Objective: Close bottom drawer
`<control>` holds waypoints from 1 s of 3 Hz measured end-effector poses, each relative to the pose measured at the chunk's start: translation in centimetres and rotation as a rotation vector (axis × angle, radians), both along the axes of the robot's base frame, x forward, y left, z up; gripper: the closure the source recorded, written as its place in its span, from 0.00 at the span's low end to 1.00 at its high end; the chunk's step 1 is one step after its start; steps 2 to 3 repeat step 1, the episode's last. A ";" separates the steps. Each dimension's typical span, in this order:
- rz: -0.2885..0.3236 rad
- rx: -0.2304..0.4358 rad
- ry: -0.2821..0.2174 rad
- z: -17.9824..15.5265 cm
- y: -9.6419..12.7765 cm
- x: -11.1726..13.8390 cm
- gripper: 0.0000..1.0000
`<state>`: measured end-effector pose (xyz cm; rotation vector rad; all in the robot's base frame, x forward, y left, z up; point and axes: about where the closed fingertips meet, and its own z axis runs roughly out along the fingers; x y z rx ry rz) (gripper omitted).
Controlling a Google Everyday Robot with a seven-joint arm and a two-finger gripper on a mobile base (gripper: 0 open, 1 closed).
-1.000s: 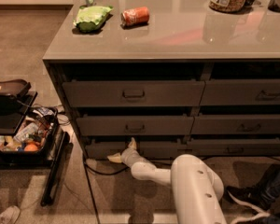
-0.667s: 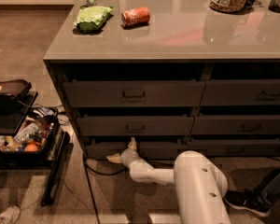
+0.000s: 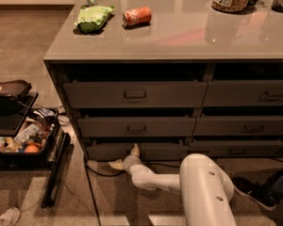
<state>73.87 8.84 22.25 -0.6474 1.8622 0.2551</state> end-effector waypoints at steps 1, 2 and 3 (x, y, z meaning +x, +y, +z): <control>0.000 0.000 0.000 0.0 0.0 0.0 0.00; 0.000 0.000 0.000 0.0 0.0 0.0 0.00; 0.000 0.000 0.000 0.0 0.0 0.0 0.00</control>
Offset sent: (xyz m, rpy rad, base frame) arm 0.0000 0.0000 0.0000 0.0000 0.0000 0.0000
